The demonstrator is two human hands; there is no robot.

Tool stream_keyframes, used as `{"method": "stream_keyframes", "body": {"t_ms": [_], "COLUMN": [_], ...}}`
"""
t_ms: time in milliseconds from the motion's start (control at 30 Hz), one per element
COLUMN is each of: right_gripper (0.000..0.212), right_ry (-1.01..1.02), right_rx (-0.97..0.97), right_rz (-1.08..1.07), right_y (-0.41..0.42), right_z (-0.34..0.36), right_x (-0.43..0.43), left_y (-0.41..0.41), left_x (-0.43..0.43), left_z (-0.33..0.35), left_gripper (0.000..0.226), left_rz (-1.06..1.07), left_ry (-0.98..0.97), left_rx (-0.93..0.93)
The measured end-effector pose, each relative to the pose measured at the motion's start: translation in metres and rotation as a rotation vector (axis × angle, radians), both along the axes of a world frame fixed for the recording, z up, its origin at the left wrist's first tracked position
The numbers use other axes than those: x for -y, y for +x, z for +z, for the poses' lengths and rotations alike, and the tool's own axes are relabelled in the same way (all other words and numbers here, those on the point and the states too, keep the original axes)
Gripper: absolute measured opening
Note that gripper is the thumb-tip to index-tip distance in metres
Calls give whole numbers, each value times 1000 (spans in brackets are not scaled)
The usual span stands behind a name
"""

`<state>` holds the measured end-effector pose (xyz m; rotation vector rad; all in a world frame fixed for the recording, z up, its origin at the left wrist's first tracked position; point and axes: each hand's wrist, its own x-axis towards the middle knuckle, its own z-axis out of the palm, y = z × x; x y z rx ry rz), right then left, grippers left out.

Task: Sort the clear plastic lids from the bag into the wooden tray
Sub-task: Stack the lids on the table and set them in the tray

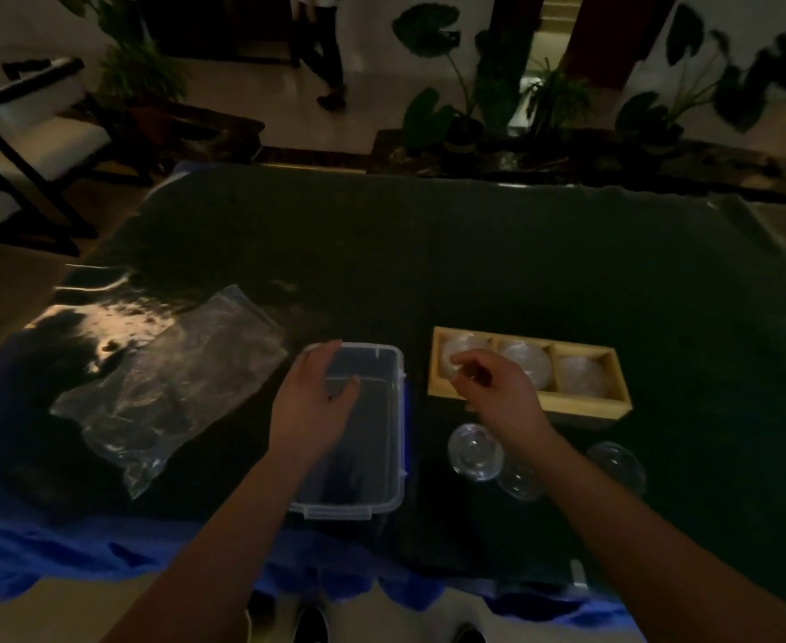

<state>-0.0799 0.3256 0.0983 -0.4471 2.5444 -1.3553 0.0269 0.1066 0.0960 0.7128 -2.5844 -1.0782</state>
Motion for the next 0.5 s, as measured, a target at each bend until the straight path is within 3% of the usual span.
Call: {"method": "stream_keyframes", "body": {"t_ms": [133, 267, 500], "right_gripper": [20, 15, 12], "right_ry": [30, 131, 335], "right_rx": [23, 109, 164], "right_rz": [-176, -285, -290], "right_y": [11, 20, 38], "right_z": [-22, -54, -94], "right_x": [-62, -122, -170], "left_y": [-15, -29, -59], "left_x": [-49, -94, -150], "left_z": [-10, -29, -89], "left_gripper": [30, 29, 89], "left_rz": [-118, -281, -476], "left_ry": [-15, -11, -135], "left_rx": [39, 19, 441]}}
